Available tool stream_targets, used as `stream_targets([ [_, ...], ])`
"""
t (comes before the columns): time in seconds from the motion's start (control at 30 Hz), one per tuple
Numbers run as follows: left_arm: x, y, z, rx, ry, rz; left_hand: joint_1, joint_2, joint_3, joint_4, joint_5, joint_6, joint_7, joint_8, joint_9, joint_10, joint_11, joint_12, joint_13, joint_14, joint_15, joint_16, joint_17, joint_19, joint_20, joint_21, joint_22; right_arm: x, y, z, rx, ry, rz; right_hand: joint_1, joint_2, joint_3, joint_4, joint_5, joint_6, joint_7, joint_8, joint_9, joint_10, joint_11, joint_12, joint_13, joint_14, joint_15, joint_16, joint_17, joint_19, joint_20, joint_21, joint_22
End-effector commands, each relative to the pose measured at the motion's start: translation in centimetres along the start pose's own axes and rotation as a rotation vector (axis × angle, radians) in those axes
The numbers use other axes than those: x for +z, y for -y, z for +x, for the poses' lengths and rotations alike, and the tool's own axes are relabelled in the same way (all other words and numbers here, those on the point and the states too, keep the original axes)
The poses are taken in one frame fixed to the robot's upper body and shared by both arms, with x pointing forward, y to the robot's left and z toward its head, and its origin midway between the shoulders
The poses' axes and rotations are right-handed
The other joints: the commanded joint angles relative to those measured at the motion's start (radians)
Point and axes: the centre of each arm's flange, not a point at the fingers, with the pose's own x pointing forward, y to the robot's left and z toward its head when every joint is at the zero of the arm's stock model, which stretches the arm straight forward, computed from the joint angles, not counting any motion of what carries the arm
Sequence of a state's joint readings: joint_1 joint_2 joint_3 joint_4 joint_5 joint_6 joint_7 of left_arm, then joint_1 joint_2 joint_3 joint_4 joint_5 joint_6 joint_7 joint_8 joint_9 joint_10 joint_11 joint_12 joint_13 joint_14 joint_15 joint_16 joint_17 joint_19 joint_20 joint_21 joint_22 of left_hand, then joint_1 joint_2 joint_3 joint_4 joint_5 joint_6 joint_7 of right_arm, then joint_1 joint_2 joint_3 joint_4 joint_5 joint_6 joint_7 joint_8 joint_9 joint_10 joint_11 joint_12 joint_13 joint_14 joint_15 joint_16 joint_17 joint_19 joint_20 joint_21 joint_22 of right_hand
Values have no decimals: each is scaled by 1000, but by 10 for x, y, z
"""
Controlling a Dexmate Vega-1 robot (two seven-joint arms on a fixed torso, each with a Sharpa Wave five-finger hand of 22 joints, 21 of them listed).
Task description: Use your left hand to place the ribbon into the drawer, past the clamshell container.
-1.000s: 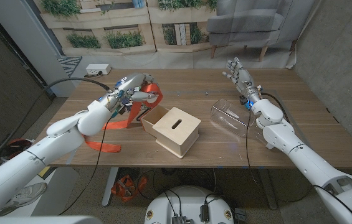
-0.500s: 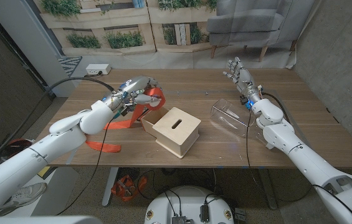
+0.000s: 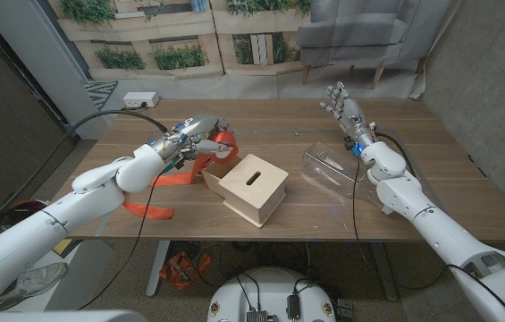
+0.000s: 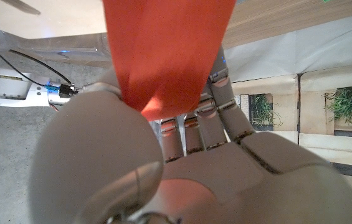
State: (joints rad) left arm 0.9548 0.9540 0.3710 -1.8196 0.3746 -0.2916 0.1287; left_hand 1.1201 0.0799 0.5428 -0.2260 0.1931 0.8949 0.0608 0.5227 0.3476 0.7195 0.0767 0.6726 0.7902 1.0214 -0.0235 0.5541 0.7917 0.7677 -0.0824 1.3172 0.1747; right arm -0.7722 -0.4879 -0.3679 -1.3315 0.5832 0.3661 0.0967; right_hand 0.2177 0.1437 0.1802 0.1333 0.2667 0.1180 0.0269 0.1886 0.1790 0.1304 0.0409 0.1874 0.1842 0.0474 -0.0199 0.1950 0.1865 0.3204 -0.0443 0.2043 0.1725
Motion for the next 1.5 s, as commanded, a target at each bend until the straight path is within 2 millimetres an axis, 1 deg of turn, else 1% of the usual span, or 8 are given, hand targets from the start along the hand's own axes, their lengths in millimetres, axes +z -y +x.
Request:
stream_targets([
  [0.03, 0, 7, -2, -51, -19, 5, 4, 5, 84, 70, 0, 25, 12, 8, 1, 201, -194, -3, 3, 153, -204, -2, 3, 8, -97, 8, 2, -1, -3, 2, 7, -1, 2, -5, 0, 6, -1, -2, 6, -2, 3, 5, 2, -2, 5, 1, 9, 1, -4, -1, 7, -12, -4, 2],
  [1.03, -3, 19, -3, -124, -54, 8, 9, 3, 84, 66, -8, 34, 14, -6, -9, 217, -192, -30, -6, 172, -205, -36, -24, 18, -100, 19, 2, 0, -2, -2, 1, 2, -1, -7, -1, 9, -2, -3, 4, -1, 2, 5, 2, -1, 4, 1, 9, 2, -5, -1, 8, -12, -5, 2],
  [1.13, -3, 19, -3, -143, -60, 8, 8, 4, 85, 67, -10, 29, 13, -13, -13, 214, -194, -43, -20, 161, -205, -61, -49, 13, -98, 16, 0, 0, -2, -2, -2, 1, 1, -8, -1, 10, -2, -3, 4, -1, 2, 5, 2, 0, 4, 1, 10, 3, -5, -1, 8, -12, -5, 2],
  [1.2, -2, 19, -3, -155, -65, 19, 3, 8, 86, 70, -13, 18, 10, -26, -18, 213, -192, -63, -47, 158, -204, -87, -79, 4, -91, 10, -1, 0, -2, -2, -1, 2, 0, -8, -1, 10, -2, -3, 4, -1, 2, 5, 2, -1, 4, 1, 9, 2, -5, -1, 8, -12, -5, 2],
  [1.27, -2, 19, -3, -158, -70, 21, -3, 8, 87, 72, -15, 11, 2, -36, -24, 202, -188, -82, -69, 148, -204, -112, -104, 2, -91, 4, -4, 0, -2, -3, 0, 3, -1, -8, -1, 10, -2, -3, 4, -1, 2, 5, 2, -1, 4, 1, 9, 2, -5, -1, 8, -11, -5, 2],
  [1.43, -3, 17, -3, -151, -81, 22, -50, -3, 78, 90, -18, 6, -3, -53, -37, 195, -192, -109, -105, 142, -199, -161, -162, 4, -86, -10, -6, 0, -2, -3, -1, 2, 1, -8, -1, 11, -2, -3, 4, -1, 2, 5, 0, 0, 3, 1, 9, 3, -5, -1, 9, -11, -5, 2],
  [1.47, -3, 17, -3, -149, -82, 22, -62, -9, 77, 91, -18, 0, -14, -60, -41, 188, -187, -121, -117, 134, -199, -179, -180, 4, -83, -16, -7, 1, -2, -3, -1, 1, 0, -8, -1, 11, -2, -3, 4, 0, 2, 5, 1, 1, 4, 1, 9, 3, -5, -1, 9, -11, -5, 2],
  [1.5, -3, 16, -3, -154, -84, 19, -74, -9, 79, 95, -17, -7, -15, -66, -45, 183, -191, -132, -128, 125, -199, -194, -197, -1, -78, -24, -8, 1, -2, -3, -1, 2, 0, -8, -1, 11, -2, -3, 4, 0, 2, 5, 0, -1, 3, 1, 9, 3, -5, -1, 9, -11, -5, 2],
])
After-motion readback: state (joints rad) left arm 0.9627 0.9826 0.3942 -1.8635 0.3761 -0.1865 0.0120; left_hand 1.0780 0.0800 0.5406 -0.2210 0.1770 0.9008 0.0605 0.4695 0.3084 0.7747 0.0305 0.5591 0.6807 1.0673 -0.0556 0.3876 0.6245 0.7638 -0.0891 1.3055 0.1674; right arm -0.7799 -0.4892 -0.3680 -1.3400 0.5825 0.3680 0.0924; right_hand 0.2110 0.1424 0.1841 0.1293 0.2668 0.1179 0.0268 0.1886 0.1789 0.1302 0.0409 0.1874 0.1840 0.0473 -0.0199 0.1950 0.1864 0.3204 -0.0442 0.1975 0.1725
